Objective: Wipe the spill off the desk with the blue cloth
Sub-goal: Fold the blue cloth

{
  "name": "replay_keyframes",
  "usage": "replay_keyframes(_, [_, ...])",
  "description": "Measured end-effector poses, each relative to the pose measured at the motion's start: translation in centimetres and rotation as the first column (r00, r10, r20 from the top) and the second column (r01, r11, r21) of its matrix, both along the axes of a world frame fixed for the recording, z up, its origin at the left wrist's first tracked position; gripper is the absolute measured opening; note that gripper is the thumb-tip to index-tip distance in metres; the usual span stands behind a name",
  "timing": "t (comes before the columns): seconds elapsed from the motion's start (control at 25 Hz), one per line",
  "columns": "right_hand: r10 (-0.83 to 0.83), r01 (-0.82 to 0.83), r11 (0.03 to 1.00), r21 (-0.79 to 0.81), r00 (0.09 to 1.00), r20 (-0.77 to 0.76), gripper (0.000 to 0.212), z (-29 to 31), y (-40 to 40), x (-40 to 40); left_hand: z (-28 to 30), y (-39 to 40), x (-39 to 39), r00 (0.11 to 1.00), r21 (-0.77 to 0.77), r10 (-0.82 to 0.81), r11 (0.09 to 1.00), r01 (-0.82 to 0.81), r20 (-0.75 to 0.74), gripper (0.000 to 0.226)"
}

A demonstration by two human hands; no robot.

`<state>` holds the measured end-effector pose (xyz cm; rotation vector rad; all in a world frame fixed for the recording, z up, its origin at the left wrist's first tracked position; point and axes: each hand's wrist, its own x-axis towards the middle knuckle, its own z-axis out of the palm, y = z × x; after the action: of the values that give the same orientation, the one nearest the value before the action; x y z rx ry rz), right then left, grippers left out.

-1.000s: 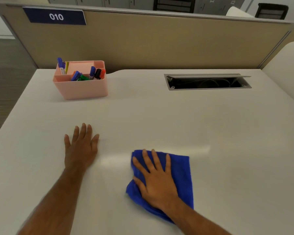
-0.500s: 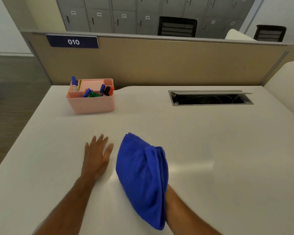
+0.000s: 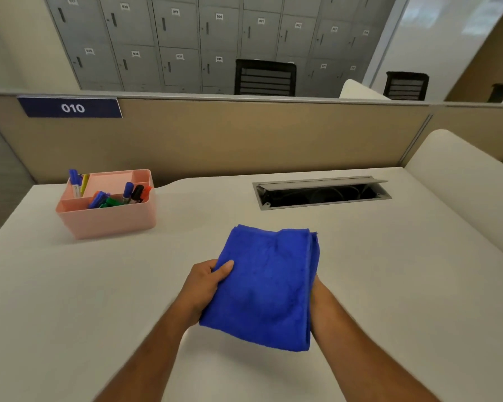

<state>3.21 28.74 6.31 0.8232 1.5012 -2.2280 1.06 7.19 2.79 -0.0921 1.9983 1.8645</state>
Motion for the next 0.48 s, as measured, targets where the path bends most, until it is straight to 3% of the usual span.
replay_keyframes(0.04, [-0.086,0.086,0.994,-0.070,0.996,0.009,0.025,0.2,1.0,-1.3,0.0,1.2,-0.6,0.999,0.036,0.039,0.999,-0.039,-0.001,0.031])
replay_keyframes(0.16, [-0.133,0.129,0.979,-0.160,0.991,-0.014,0.082,0.3,5.6,-3.9,0.1,5.3,-2.8,0.992,0.110,0.129,0.986,-0.128,0.004,0.022])
replay_keyframes(0.2, [-0.112,0.108,0.978,-0.180,0.994,-0.014,0.088,0.3,7.8,-4.1,0.1,7.1,-3.9,0.990,0.122,0.144,0.982,-0.143,0.007,0.019])
replay_keyframes(0.28, [-0.029,0.021,0.990,-0.140,0.998,-0.050,0.071,0.3,10.7,-4.2,0.1,9.6,-5.2,0.989,0.129,0.145,0.981,-0.144,0.002,0.015])
replay_keyframes(0.36, [0.043,-0.042,0.999,0.032,0.998,-0.055,0.045,0.4,13.7,-6.2,-0.1,12.5,-6.8,0.992,0.124,0.130,0.984,-0.129,0.003,0.016])
replay_keyframes(0.48, [0.059,-0.058,0.947,0.316,0.998,0.008,0.038,0.7,17.3,-10.1,-1.1,16.5,-9.5,0.991,0.087,0.135,0.987,-0.136,0.018,0.027])
